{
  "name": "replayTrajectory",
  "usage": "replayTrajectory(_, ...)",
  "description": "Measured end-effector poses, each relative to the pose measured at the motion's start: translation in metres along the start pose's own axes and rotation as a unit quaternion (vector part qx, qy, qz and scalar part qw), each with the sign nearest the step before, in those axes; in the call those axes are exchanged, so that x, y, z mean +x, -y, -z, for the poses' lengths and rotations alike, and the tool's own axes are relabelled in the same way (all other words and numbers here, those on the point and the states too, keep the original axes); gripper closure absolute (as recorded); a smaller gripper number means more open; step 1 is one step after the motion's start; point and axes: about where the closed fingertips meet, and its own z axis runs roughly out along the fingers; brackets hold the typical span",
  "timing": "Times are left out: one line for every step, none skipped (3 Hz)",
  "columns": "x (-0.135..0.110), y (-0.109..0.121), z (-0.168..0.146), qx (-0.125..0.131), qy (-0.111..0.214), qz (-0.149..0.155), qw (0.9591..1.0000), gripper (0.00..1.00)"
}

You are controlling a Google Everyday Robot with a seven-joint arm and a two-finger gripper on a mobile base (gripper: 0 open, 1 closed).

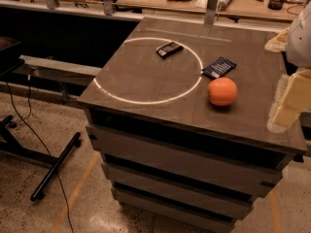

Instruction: Move orange near rxbar chocolate

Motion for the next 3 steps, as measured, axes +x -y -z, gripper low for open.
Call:
replayTrajectory(0.000, 0.000, 0.000, 0.000, 0.000, 0.000, 1.0000, 0.00)
replayTrajectory(-0.008, 0.013, -0.007, 0.001, 0.023, -0.011, 0.9997, 0.00)
replayTrajectory(-0.021, 0.037, -0.022, 0.005, 0.057, -0.032, 0.9978, 0.00)
